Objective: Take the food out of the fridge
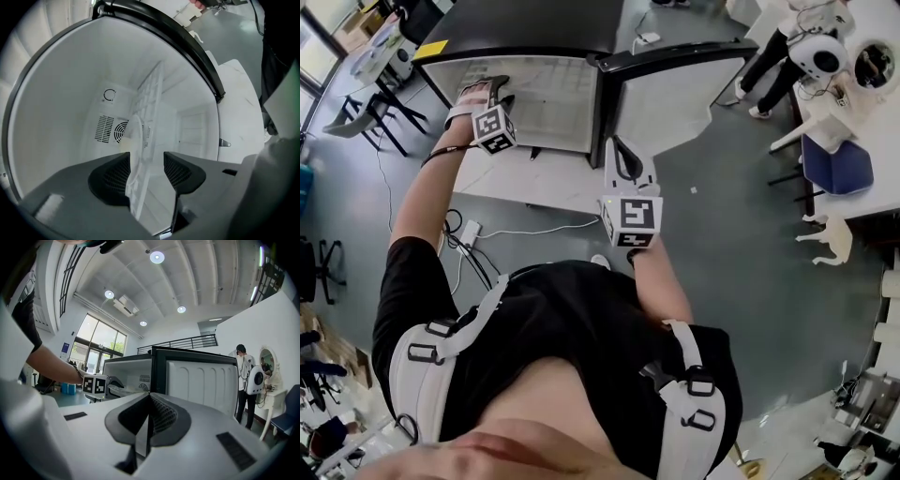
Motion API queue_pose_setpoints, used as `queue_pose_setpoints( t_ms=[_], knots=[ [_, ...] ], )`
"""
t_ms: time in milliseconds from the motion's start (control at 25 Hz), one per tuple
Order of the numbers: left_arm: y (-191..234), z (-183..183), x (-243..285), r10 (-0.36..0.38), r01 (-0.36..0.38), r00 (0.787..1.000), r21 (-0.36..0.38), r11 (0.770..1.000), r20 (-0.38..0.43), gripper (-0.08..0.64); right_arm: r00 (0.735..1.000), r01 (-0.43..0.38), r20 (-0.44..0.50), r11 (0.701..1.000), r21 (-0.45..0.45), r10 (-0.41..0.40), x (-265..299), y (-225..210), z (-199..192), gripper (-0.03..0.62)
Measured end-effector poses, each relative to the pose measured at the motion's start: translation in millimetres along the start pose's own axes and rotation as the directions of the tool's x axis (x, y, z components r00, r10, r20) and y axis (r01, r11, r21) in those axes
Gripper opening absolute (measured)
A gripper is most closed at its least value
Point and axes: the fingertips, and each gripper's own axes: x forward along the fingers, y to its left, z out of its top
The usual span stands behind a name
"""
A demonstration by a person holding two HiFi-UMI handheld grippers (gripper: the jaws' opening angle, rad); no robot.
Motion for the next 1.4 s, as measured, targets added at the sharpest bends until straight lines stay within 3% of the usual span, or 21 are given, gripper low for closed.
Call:
queue_pose_setpoints(
  t_ms=[360,440,560,760,1000,1240,1400],
  knots=[
    [-1.7,-0.7,3.1,-0.039,0.04,0.999,0.045,0.998,-0.023,0.204,1.0,-0.011,-0.021,1.0,-0.008,0.011,5.4,4.9,-7.7,0.007],
    [-0.9,3.0,-5.2,-0.023,0.024,1.0,0.068,0.997,-0.014,0.163,1.0,-0.017,-0.02,1.0,-0.006,0.017,7.3,6.8,-8.3,0.008],
    [-0.6,7.9,-19.6,0.003,-0.003,1.0,0.074,0.997,0.002,0.037,0.999,-0.035,-0.022,0.999,-0.003,0.035,9.4,11.3,-9.3,0.008],
    [-6.3,7.7,-36.1,0.05,-0.049,0.999,0.129,0.99,-0.001,0.028,0.997,-0.072,-0.019,0.997,0.0,0.072,13.0,23.2,-9.1,0.007],
    [-6.8,1.6,-60.1,0.113,-0.11,0.994,0.137,0.985,-0.011,0.017,0.993,-0.118,-0.017,0.993,0.001,0.118,19.0,38.7,-9.9,0.006],
    [-12.3,-5.0,-95.2,0.169,-0.164,0.985,0.116,0.98,-0.032,0.017,0.983,-0.181,-0.003,0.983,0.008,0.181,27.1,58.1,-7.6,0.007],
    [-14.0,-3.2,-129.7,0.211,-0.207,0.977,0.083,0.975,-0.037,0.017,0.982,-0.178,0.074,0.984,0.032,0.175,33.4,65.7,4.3,0.006]
  ],
)
